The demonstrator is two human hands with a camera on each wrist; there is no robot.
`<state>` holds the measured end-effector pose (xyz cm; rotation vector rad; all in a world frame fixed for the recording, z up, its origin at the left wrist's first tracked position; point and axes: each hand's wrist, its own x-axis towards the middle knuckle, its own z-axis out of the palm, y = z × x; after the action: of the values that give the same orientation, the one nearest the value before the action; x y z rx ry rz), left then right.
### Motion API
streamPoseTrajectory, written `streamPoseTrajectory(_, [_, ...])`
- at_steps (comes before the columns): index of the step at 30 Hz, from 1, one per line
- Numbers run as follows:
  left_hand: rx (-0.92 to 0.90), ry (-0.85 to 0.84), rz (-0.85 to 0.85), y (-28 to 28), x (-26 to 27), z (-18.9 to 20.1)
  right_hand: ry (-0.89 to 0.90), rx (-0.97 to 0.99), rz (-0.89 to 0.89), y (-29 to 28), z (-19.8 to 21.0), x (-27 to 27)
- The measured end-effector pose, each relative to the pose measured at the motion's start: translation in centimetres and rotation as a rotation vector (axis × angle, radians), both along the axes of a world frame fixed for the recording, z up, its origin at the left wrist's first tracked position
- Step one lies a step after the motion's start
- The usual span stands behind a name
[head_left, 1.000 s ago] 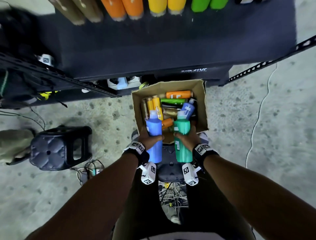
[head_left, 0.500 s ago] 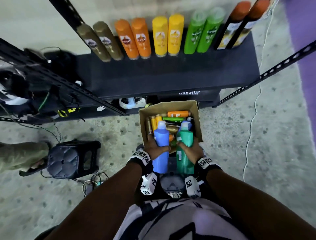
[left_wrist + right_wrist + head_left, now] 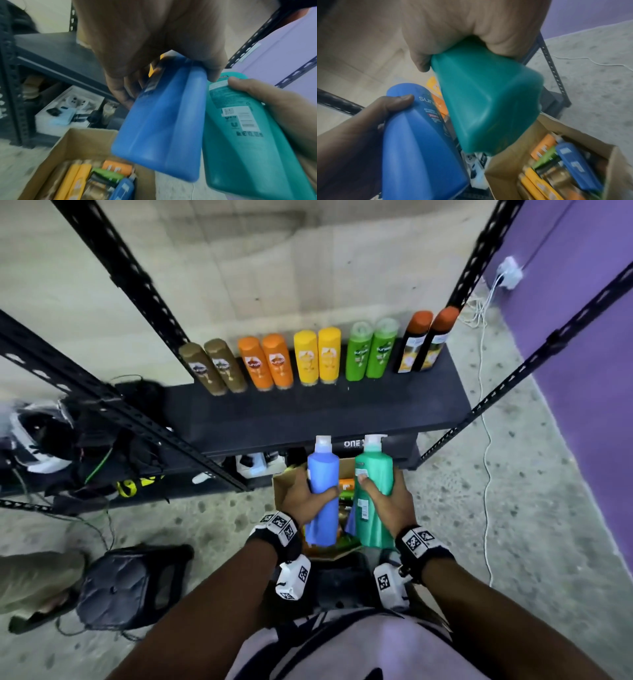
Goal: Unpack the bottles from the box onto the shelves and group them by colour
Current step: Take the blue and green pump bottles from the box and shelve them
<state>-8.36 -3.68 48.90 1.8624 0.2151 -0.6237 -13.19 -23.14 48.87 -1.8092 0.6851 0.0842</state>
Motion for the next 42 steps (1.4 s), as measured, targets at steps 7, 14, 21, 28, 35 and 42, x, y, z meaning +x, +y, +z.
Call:
streamPoseTrajectory(7, [-0.129,-0.208,0.006,-1.7,4.5,6.4,-0.251,-0.052,-0.071,-1.0,5.3,3.8])
streamPoseTrajectory(14, [-0.248,-0.419,-0.011,-2.8,7.8,13.4,-0.524,-0.097,-0.123,-2.0,12.9,6.7])
streamPoseTrajectory(21, [-0.372,-0.566,-0.004,-4.2,9.2,21.3,-0.806,-0.103,-0.163,-2.4,21.9,8.2])
streamPoseTrajectory(28, [-0.482,-0.746,-0.025,-5.4,9.5,30.3,-1.072,-0.018,-0.148,-2.2,30.8,9.1])
streamPoseTrajectory(35, [-0.567,-0.935,-0.051,-5.9,10.5,38.2,-1.281,-0.061,-0.098,-2.6,38.6,9.7])
streamPoseTrajectory(42, [-0.603,-1.121,-0.046,-6.5,11.6,46.1,-1.395,-0.084,-0.072,-3.3,45.5,11.0])
